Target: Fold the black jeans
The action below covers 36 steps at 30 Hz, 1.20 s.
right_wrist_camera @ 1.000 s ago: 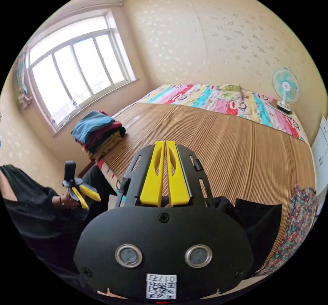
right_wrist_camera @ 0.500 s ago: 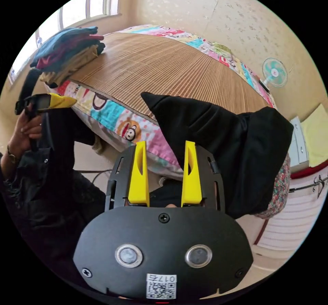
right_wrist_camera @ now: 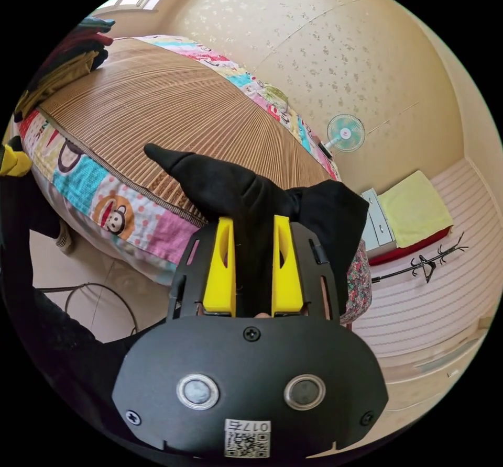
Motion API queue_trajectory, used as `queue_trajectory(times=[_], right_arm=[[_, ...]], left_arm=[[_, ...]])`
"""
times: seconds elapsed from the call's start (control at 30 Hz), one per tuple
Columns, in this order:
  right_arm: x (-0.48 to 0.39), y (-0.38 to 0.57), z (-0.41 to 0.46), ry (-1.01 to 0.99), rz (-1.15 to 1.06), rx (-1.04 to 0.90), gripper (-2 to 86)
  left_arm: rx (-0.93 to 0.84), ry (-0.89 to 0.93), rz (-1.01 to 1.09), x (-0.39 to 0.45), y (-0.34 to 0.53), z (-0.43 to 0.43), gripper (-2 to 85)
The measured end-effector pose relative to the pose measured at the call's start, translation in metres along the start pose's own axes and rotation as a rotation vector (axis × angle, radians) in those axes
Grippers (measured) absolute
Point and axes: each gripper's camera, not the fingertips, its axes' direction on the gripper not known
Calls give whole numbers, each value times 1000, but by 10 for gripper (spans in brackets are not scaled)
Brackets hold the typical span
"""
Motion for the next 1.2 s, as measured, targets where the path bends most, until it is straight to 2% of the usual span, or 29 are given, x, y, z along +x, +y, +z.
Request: queue_trajectory(times=[0.13,0.2,0.3,0.37,0.4,0.47,0.57,0.83,0.9,1.0,1.1,1.17,1.2], right_arm=[[8,4,38,-37,-35,-96,72],[26,7,46,-100,29,-95,65],[88,16,41,-393,232,-9,51],[151,34,38,-673,363,142,45],[168,39,40,-739,407,173,45],[233,64,48,-996,614,327,47],[289,84,42,-1169,719,507,47],[369,74,-86,-1057,503,871,46],[383,71,-111,-1071,464,951,46],[400,62,-144,-1209,324,1070,46],[407,48,-177,-1285,260,1131,45],[407,36,-201,-1324,186,1142,43],[407,33,-207,-1336,164,1142,43]], left_arm=[[4,30,-22,-6,2,-4,100],[-1,26,-10,-1,2,-5,100],[-22,7,24,8,3,-5,100],[-39,-1,45,13,5,-3,100],[-43,2,47,14,5,-3,100],[-57,44,51,15,6,0,100],[-66,77,66,21,7,5,100],[-127,136,191,63,0,14,100],[-102,114,221,73,-2,4,100],[-24,69,249,87,-7,-21,103],[98,-99,266,106,-12,-52,124],[240,-276,288,132,-11,-81,172],[289,-296,309,141,-9,-90,181]])
